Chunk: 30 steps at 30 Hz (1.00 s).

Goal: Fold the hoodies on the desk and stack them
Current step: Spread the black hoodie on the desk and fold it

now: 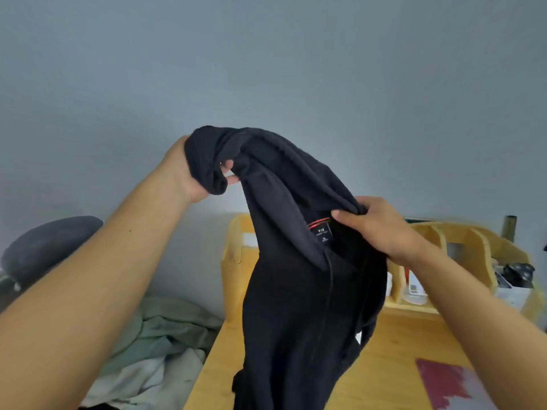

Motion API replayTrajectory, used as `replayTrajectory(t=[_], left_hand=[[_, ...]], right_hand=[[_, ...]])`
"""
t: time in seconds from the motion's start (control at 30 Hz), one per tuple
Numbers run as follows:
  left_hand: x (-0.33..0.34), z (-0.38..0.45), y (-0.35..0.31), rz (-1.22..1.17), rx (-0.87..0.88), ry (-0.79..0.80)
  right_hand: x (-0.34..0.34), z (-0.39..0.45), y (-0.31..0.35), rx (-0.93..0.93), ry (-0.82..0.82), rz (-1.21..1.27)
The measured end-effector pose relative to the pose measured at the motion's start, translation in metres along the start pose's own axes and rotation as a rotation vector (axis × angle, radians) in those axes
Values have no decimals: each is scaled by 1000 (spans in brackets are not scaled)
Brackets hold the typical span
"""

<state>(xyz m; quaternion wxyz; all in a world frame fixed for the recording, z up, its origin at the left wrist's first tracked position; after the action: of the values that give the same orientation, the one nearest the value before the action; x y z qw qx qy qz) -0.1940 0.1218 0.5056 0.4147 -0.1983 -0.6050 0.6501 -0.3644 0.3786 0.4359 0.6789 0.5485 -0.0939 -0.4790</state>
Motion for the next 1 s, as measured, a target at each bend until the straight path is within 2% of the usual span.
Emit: replayTrajectory(t=[0.03,0.1,0.13,0.17,0.2,0.27,0.33,0.4,0.43,0.5,0.57,0.63,0.7,0.87,0.93,1.0], left_hand=[[3,3,-9,-112,62,-16],[15,3,-25,-309,188,-3],[35,-3,-28,-337,241,85],[56,-11,-22,-273,289,187],[75,-18,-4,-113,331,275],[96,-24,63,325,364,268],[94,-31,147,578,170,148],[81,-40,227,551,-187,68],[81,-51,261,494,-388,136],[93,-85,306,401,-726,440],[99,-114,332,275,-852,656],[100,-130,348,194,-844,713],[99,-138,354,193,-822,701],[102,-145,343,474,-586,704],[97,-135,323,437,-510,599],[83,-118,297,257,-484,381]], right_hand=[[-15,5,16,-17,-18,142],[-24,7,51,-64,102,435],[-23,5,63,-46,154,515],[-21,6,68,-40,150,497],[-18,6,71,-29,101,415],[-19,7,66,-55,-76,237],[-16,2,50,-12,-127,191],[-16,-4,31,55,-125,127],[-18,-6,23,76,-118,98],[-24,-11,11,93,-118,53],[-33,-16,-2,141,-129,66],[-44,-19,-16,207,-165,128],[-54,-21,-28,270,-241,211],[-63,-23,-49,395,-361,330],[-64,-23,-51,420,-367,328],[-72,-24,-49,404,-351,377]])
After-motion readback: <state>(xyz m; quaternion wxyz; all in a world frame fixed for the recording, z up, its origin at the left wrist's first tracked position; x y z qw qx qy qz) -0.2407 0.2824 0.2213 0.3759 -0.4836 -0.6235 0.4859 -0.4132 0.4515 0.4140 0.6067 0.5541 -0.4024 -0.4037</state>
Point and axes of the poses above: each hand's wrist, its own z-axis towards the middle knuckle, its own x-axis out of the palm, y = z × x, the point moved 5 cm from there along z, towards the middle knuckle, and after that the axes turned 6 degrees about z, right-handed, at the moved point
